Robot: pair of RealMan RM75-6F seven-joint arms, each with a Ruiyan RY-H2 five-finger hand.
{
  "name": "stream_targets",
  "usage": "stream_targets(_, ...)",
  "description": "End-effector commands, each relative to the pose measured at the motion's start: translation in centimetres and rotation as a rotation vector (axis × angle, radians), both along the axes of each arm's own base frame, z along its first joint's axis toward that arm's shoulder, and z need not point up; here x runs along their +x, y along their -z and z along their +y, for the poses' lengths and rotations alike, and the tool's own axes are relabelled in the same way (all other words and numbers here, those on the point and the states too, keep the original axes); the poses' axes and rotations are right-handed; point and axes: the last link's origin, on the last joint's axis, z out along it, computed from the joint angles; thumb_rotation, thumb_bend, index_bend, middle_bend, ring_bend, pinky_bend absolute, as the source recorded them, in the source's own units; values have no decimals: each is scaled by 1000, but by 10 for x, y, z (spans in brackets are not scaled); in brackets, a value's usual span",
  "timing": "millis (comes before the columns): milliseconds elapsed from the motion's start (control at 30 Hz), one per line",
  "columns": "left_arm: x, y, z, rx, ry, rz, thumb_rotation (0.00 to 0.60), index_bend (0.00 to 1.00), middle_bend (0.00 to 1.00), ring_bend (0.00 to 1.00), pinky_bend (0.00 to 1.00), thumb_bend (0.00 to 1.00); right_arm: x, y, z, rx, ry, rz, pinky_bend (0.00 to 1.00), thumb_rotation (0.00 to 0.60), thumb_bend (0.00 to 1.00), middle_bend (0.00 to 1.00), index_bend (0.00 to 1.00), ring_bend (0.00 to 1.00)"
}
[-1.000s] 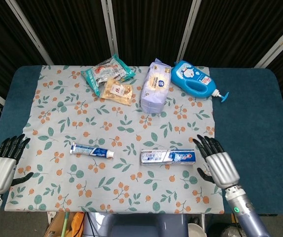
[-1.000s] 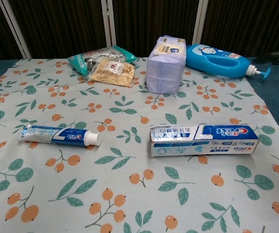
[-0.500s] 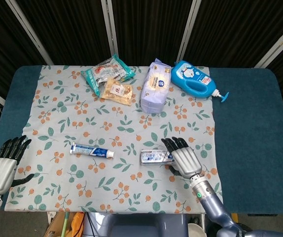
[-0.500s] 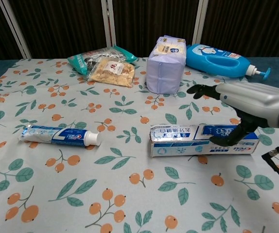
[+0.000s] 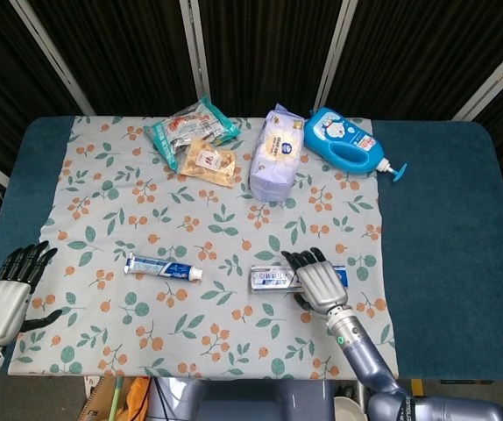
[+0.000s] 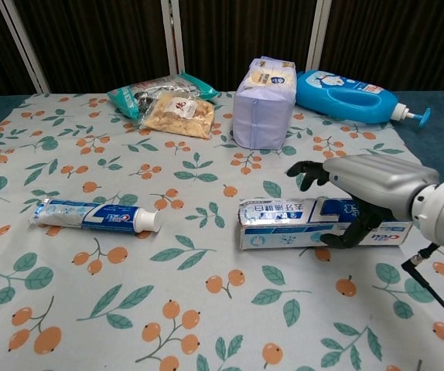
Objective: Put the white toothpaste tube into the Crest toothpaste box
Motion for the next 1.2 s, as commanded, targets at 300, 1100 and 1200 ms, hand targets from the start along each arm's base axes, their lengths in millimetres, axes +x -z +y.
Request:
stream_targets(300,0,1,0,-9,-4,2,600,0,0,0,40,72,-8,9,-3,2,14,-1,300,600,322,455,342,411)
stream_targets(1100,64,42,84,-94,24,33,600,166,199,211,327,117,-21,-67,19,-117,-26,-172,337,600,322,471,368,436)
stream_targets(1200,80,60,106,-139,24,96,600,184,202,212,327,120,-25,-74,20,-126,-27,-182,339,600,322,471,368,436)
